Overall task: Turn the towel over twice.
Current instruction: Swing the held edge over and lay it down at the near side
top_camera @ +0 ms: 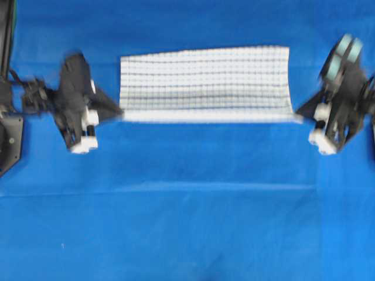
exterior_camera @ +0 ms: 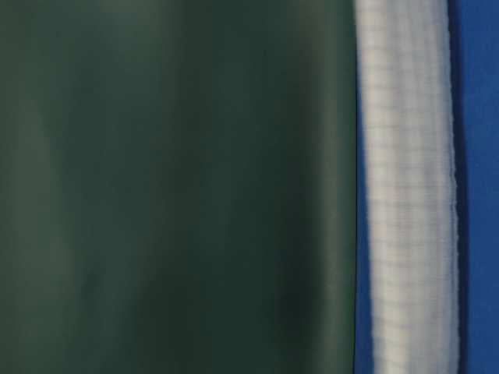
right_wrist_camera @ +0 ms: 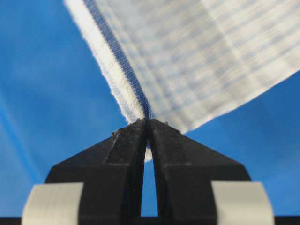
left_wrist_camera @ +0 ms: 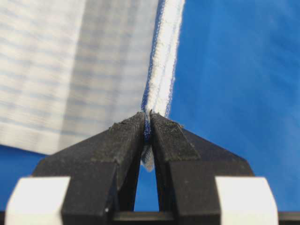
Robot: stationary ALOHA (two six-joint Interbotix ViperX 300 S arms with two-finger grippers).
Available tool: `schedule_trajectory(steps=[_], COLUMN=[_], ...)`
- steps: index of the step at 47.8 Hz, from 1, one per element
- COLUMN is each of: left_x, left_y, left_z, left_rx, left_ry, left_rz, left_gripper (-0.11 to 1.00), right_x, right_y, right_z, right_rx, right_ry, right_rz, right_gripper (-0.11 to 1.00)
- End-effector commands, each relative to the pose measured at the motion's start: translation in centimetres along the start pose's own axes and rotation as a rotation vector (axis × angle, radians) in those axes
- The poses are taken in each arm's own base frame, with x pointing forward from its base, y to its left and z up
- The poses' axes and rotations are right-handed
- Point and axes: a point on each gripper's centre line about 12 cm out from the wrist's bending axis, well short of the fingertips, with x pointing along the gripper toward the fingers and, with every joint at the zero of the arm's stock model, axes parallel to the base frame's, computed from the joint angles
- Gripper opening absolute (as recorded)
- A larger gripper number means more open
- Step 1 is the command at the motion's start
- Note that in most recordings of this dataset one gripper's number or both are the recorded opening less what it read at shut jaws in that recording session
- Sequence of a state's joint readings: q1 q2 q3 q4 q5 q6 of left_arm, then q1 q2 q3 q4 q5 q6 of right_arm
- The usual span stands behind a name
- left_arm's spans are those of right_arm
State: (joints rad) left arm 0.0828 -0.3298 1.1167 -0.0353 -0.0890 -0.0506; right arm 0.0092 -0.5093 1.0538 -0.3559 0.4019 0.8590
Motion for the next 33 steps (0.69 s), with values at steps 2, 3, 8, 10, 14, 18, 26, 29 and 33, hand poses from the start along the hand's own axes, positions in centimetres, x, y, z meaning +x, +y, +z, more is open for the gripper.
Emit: schedule_trajectory(steps=[2,3,8,10,14,18,26,29,33], left_x=[1.3,1.5,2.2,2.3,2.3,2.1,1.7,1.7,1.7], left_y=[-2.0,-2.4,-4.7,-5.5,-7.1,-8.6,-10.1,-10.2,-10.1], left_z=[-1.0,-1.2,-2.2,-2.4,-2.9,-3.4,-3.5,-3.6,-3.7], left_rx=[-0.012,-0.016,-0.011,-0.005,0.002,0.013,0.016,0.017,0.018], left_ry=[0.037,0.049,0.094,0.104,0.12,0.128,0.116,0.115,0.119], left_rz=[-0.053,-0.062,-0.12,-0.14,-0.18,-0.22,-0.265,-0.267,-0.265], left_gripper=[0.05,0.05,0.05,0.05,0.05,0.05,0.05,0.05,0.05], right_x=[1.4,1.7,2.9,3.4,3.9,4.2,4.4,4.4,4.4], right_y=[1.8,2.1,3.8,4.7,6.1,7.4,9.2,9.4,9.4], right_z=[-1.3,-1.6,-3.0,-3.7,-4.5,-5.2,-5.7,-5.7,-5.7], right_rx=[-0.005,-0.007,-0.007,-0.007,-0.005,-0.02,-0.047,-0.05,-0.051], right_ry=[0.049,0.059,0.106,0.127,0.155,0.181,0.197,0.198,0.198], right_rz=[0.041,0.049,0.084,0.1,0.121,0.132,0.156,0.158,0.158], right_gripper=[0.06,0.06,0.06,0.06,0.06,0.06,0.06,0.06,0.06])
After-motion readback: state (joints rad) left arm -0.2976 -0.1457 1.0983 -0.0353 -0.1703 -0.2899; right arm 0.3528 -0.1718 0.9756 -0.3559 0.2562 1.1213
